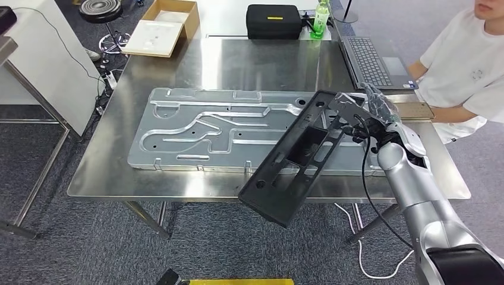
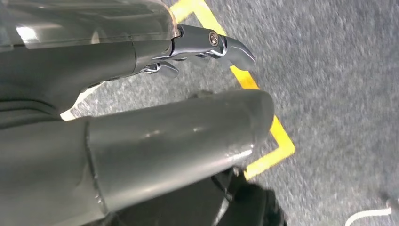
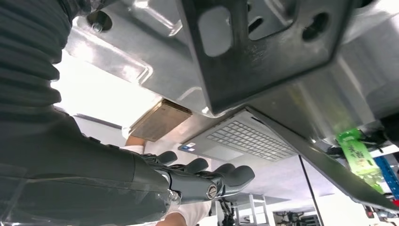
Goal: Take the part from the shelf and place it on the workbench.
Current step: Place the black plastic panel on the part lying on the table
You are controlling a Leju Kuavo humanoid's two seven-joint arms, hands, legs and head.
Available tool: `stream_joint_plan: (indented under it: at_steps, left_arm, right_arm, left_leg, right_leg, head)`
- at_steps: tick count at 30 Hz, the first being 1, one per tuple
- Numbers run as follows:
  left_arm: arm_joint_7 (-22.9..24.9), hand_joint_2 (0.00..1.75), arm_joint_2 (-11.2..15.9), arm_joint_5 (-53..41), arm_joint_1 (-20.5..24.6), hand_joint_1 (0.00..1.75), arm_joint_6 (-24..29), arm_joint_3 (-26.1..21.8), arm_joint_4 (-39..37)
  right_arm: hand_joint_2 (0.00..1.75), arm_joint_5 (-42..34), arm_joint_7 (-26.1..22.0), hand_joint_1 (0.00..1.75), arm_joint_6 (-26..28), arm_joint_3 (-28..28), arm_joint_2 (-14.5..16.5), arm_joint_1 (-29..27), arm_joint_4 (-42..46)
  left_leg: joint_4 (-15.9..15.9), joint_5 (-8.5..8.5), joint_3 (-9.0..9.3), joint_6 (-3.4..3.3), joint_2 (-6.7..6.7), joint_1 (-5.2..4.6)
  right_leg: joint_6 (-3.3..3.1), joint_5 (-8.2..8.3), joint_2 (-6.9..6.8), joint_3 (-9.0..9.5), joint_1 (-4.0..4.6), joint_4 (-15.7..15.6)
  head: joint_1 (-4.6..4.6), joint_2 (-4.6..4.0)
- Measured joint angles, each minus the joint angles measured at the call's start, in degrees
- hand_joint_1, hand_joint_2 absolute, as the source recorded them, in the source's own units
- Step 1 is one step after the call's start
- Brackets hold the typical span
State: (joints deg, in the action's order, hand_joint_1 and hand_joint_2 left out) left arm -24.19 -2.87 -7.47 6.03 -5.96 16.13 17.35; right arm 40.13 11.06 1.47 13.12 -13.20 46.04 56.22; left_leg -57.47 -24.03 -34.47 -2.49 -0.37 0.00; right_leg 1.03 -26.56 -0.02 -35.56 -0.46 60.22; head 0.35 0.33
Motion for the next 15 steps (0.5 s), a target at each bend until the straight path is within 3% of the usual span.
stream_joint_plan:
  at_steps: [3, 4, 5, 6, 9, 11, 15]
  left_arm:
    - [0.0, 0.0, 0.02, -0.02, 0.13, 0.0, 0.03, -0.07, -0.01]
    - [0.01, 0.0, 0.02, -0.07, 0.1, 0.0, 0.03, -0.08, -0.01]
    - [0.01, 0.0, 0.02, -0.12, 0.06, 0.0, 0.03, -0.08, -0.02]
    - [0.01, 0.0, 0.03, -0.17, 0.03, 0.0, 0.04, -0.09, -0.03]
    - [-0.01, 0.0, 0.02, -0.33, 0.11, 0.0, 0.22, -0.09, -0.04]
    - [-0.02, 0.0, 0.04, -0.46, 0.17, 0.0, 0.37, -0.1, -0.04]
    - [-0.04, 0.0, 0.06, -0.89, 0.19, 0.0, 0.49, -0.12, -0.04]
  right_arm:
    - [1.75, -0.02, 0.0, 0.0, 0.14, -0.41, 0.0, -0.02, -0.3]
    - [1.75, -0.02, 0.0, 0.0, 0.19, -0.46, 0.0, -0.18, -0.46]
    - [1.75, -0.02, 0.0, 0.0, 0.26, -0.46, 0.0, -0.33, -0.62]
    - [1.75, -0.02, -0.01, 0.0, 0.44, -0.47, 0.01, -0.41, -0.74]
    - [1.75, 0.02, -0.1, 0.0, 1.55, -0.56, 0.08, -0.26, -0.83]
    - [1.75, 0.11, -0.16, 0.0, 2.36, -0.67, 0.16, -0.27, -0.83]
    - [1.75, 0.2, -0.76, 0.0, 4.87, -1.0, 0.47, -0.58, -0.53]
  left_leg:
    - [0.34, 0.18, 0.18, -0.49, 0.03, 0.05]
    - [0.32, 0.16, 0.18, -0.5, 0.02, 0.05]
    - [0.25, 0.12, 0.18, -0.47, 0.01, 0.06]
    - [0.13, 0.04, 0.17, -0.39, -0.01, 0.09]
    - [-0.77, -0.59, 0.01, 0.31, -0.08, 0.11]
    - [-1.19, -0.89, -0.25, 0.95, -0.11, 0.0]
    - [-2.4, -1.94, -0.79, 2.0, -0.05, 0.17]
  right_leg:
    - [0.66, -4.61, 0.02, -4.54, -0.28, 9.4]
    - [0.86, -5.47, 0.02, -6.12, -0.4, 12.4]
    - [1.03, -5.3, 0.01, -6.9, -0.55, 13.69]
    - [1.16, -4.05, -0.01, -6.57, -0.71, 12.75]
    - [1.17, 0.79, -0.05, -1.67, -0.94, 2.64]
    - [0.61, 1.18, 0.02, -0.21, -0.74, -0.45]
    - [-0.91, 1.34, 0.13, -0.2, -0.61, -0.73]
  head:
    - [0.01, 0.0]
    - [0.01, 0.0]
    - [0.01, 0.0]
    - [0.01, 0.0]
    - [0.0, 0.0]
    - [-0.01, 0.0]
    - [-0.03, 0.0]
